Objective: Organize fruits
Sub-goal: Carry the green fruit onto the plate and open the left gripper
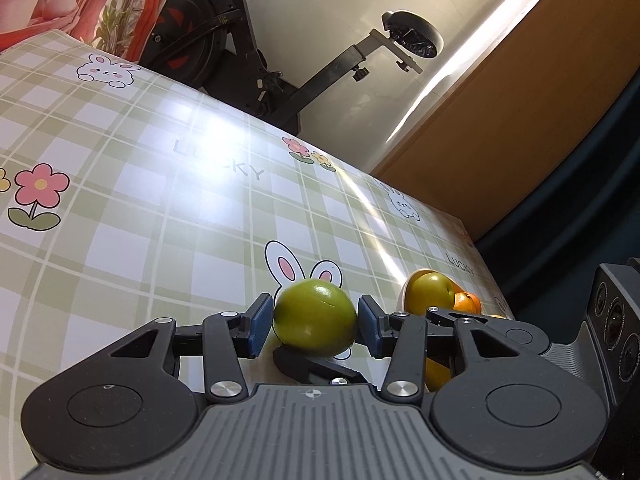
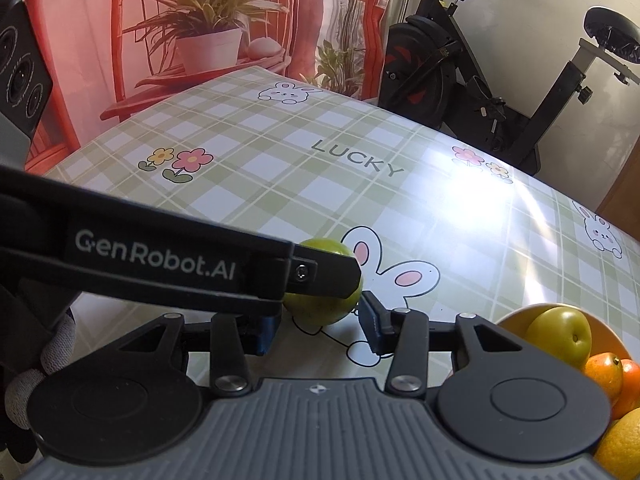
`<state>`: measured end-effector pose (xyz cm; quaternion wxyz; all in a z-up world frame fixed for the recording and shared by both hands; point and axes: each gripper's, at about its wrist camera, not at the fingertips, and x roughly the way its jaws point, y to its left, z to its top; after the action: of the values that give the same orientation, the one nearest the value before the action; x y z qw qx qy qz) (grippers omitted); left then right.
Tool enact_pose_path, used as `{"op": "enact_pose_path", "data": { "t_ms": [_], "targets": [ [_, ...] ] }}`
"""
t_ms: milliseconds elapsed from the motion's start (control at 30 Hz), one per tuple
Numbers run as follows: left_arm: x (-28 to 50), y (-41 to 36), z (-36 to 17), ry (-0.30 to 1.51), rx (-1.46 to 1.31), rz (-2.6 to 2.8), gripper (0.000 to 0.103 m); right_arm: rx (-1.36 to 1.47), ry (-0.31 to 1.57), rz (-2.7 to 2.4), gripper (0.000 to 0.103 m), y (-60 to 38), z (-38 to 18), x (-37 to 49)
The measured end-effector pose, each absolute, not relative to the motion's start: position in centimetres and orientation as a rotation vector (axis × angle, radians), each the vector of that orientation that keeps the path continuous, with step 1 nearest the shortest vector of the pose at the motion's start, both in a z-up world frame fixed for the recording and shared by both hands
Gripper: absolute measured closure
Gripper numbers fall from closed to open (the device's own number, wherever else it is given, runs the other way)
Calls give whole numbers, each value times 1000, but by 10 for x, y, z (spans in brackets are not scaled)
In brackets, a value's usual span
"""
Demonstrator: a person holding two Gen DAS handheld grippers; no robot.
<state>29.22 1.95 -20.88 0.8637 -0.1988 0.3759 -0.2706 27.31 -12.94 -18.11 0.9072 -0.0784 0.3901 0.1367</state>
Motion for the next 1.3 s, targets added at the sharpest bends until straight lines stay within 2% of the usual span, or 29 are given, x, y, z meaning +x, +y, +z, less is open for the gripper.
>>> {"op": "enact_pose_path", "data": {
  "t_ms": [300, 600, 1300],
  "targets": [
    [260, 9, -176, 718, -323, -569, 54, -69, 725, 286, 58, -137, -168, 242],
    [235, -42, -144, 698, -204, -640, 54, -9, 608, 238, 58, -164, -144, 199],
    [209, -175, -148, 759, 24, -800, 54, 163, 538, 27, 58, -290, -149, 120]
  ]
}}
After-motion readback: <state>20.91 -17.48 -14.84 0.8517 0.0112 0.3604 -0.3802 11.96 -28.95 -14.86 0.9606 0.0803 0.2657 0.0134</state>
